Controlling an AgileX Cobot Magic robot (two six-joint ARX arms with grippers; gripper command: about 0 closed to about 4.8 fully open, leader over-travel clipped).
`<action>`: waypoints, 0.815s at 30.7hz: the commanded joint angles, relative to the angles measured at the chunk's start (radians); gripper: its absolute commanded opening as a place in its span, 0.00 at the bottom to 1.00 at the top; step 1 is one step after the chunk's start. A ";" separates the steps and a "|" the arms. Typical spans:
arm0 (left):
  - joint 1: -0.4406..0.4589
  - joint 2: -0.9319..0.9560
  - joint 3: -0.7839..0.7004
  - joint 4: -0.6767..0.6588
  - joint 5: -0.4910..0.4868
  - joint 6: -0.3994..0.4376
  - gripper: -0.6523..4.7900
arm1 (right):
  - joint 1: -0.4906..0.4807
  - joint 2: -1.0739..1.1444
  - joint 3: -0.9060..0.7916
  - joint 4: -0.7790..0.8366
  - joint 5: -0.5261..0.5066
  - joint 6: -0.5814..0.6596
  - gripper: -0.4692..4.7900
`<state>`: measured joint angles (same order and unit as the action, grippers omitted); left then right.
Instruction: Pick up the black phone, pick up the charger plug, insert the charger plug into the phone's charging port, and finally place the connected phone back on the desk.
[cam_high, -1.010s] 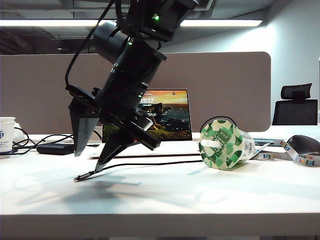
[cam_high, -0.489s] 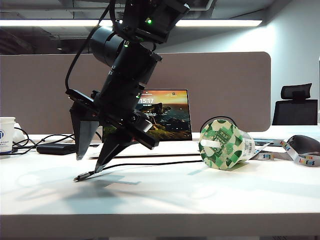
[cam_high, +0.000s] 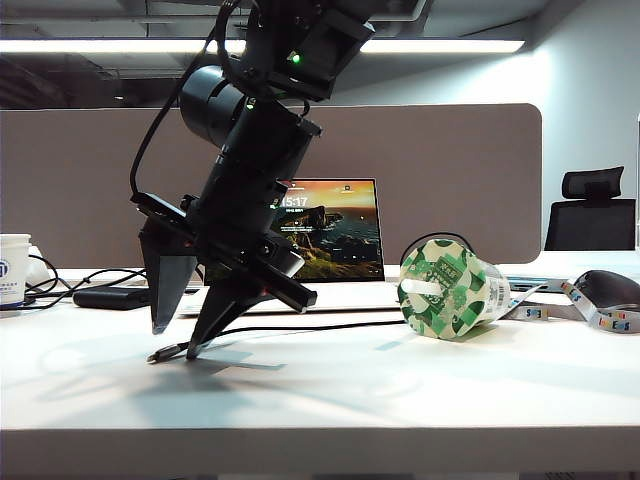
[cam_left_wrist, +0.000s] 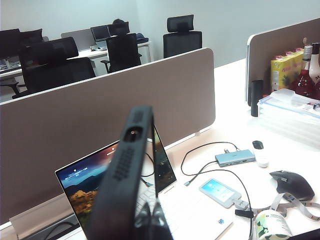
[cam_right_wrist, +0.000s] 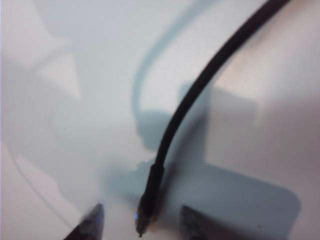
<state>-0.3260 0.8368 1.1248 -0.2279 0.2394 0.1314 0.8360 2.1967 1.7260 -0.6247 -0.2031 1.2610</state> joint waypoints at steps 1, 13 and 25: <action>0.001 -0.006 0.008 0.042 0.000 0.003 0.11 | -0.001 0.019 0.000 -0.003 -0.002 0.003 0.35; 0.001 -0.006 0.008 0.042 0.000 0.004 0.11 | -0.007 0.035 0.000 -0.047 -0.029 -0.013 0.07; 0.001 -0.006 0.008 0.042 0.000 0.003 0.11 | -0.080 -0.094 0.000 -0.051 -0.177 -0.251 0.07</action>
<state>-0.3260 0.8371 1.1248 -0.2287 0.2390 0.1314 0.7609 2.1372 1.7172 -0.6910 -0.3508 1.0618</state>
